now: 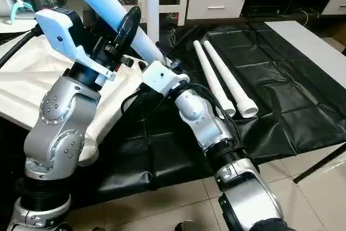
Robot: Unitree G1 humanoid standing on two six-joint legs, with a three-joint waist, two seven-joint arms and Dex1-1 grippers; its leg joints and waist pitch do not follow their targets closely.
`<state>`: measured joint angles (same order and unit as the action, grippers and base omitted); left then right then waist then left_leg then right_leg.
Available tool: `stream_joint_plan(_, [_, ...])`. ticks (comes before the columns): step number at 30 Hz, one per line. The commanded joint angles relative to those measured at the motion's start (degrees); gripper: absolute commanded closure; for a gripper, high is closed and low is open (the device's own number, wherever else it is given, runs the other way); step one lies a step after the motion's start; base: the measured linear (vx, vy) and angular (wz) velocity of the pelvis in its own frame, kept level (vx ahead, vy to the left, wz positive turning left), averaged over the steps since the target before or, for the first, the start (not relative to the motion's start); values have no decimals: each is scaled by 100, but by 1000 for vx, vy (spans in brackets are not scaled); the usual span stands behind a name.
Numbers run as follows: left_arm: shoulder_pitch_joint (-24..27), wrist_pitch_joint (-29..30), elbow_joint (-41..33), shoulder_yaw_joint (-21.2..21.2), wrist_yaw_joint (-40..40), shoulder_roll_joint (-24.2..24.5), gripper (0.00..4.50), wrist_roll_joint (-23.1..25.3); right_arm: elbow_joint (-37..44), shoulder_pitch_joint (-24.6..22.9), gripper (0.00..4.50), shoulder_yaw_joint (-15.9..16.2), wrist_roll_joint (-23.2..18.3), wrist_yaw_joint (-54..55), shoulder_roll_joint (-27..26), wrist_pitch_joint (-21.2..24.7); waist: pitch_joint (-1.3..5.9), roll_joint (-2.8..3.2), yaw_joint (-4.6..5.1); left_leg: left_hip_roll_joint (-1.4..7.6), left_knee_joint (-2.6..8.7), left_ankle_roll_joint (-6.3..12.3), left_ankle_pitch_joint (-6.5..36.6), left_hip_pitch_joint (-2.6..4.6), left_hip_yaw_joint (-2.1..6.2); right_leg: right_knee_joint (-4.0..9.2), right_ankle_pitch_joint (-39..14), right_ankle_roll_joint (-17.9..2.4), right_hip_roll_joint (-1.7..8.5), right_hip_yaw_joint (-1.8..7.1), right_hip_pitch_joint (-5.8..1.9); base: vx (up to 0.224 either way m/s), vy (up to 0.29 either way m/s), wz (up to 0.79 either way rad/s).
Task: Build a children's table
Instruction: Pick table leg
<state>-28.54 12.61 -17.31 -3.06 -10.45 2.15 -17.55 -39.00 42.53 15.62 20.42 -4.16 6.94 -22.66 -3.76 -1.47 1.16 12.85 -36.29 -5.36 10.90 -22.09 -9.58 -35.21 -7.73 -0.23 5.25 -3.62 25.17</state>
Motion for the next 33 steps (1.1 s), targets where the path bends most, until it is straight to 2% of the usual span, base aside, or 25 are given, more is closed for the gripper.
stream_joint_plan(1, [-86, -43, -70, 27, 7, -26, 278, 49, 6, 44, 113, -5, 15, 24, 8, 49, 481, 53, 5, -69, 427, 89, 1775, 50, -82, 361, -1530, -874, 48, 119, -329, 0, 0, 0])
stream_joint_plan(16, [-81, -40, -80, -6, -1, -53, 278, 66, 24, 20, 113, 4, -51, -76, -28, -10, 484, 58, 1, -70, 424, 96, 1755, 51, -84, 360, -1482, -892, 49, 121, -329, 0, 0, 0])
stream_joint_plan(17, [-83, -44, -77, -6, -2, -49, 278, 72, 28, 18, 143, -1, -61, -82, -29, -14, 486, 59, 2, -69, 425, 98, 1749, 50, -83, 357, -1473, -895, 50, 121, -332, 0, 0, 0])
stream_joint_plan(22, [-98, -49, -65, 9, 4, -47, 278, 74, 22, 19, 170, -8, -79, -101, -35, -21, 482, 59, 2, -70, 426, 98, 1777, 54, -83, 362, -1514, -886, 46, 120, -327, 0, 0, 0])
stream_joint_plan(24, [-102, -49, -64, 14, 2, -43, 278, 74, 14, 19, 197, -10, -82, -103, -41, -22, 483, 62, 3, -70, 427, 93, 1777, 50, -80, 360, -1516, -882, 48, 119, -332, 0, 0, 0])
stream_joint_plan(33, [-122, -71, -47, 36, -7, -31, 278, 88, -1, 22, 240, -12, -90, -105, -41, -21, 484, 75, 2, -70, 428, 95, 1782, 54, -80, 354, -1451, -915, 47, 119, -333, 0, 0, 0])
